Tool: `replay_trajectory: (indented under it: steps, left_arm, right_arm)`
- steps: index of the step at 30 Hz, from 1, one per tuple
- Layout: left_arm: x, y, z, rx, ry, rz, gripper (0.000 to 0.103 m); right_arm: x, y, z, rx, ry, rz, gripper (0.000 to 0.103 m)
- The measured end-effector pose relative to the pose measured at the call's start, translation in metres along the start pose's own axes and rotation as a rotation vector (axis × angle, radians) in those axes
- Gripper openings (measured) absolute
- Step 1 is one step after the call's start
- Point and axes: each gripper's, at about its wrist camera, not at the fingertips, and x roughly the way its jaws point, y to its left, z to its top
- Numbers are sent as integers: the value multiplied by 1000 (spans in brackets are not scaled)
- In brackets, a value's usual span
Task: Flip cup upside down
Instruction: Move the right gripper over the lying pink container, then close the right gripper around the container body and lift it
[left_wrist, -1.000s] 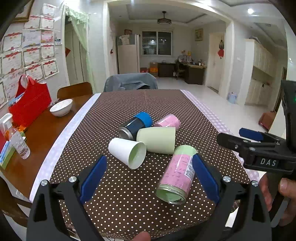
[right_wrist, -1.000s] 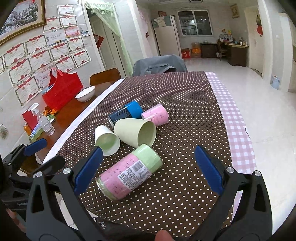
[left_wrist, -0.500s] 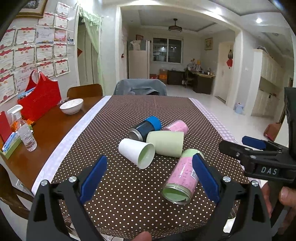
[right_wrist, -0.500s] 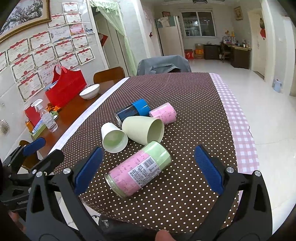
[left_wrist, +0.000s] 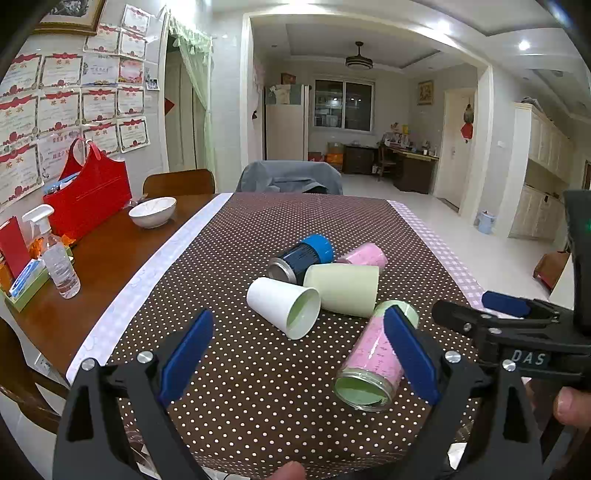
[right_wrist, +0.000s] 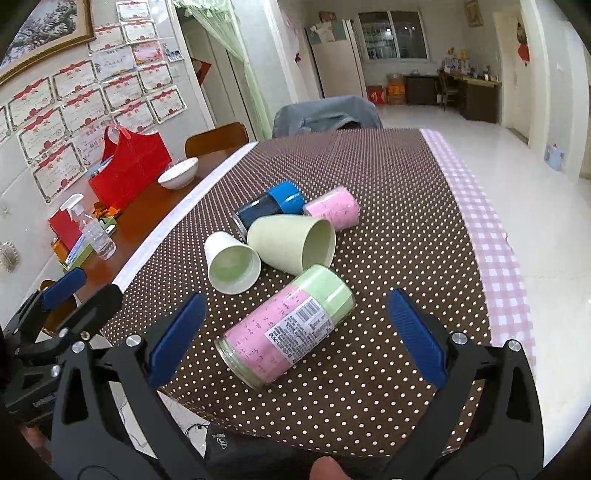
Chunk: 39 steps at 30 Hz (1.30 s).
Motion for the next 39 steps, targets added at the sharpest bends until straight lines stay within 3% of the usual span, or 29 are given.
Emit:
replay_trajectory:
  steps: [8, 20, 31, 35, 38, 39]
  left_arm:
    - [16, 8, -8, -4, 17, 37, 92]
    - [43, 18, -22, -23, 71, 16, 92]
    - [59, 40, -31, -70, 101, 11, 92]
    - [62, 45, -31, -79, 106, 14, 92]
    - [63, 45, -31, -79, 107, 15, 92]
    - [64, 44, -31, -78, 107, 13, 92]
  right_arm:
    - [34, -12, -2, 112, 114, 5, 97]
    - [89, -31, -4, 336, 330, 32, 97]
    - [107, -30, 4, 469, 387, 27, 97]
    - [121, -28, 2, 479, 425, 10, 90]
    - [126, -29, 2, 478, 429, 10, 76]
    - [127, -29, 2, 479, 428, 20, 76]
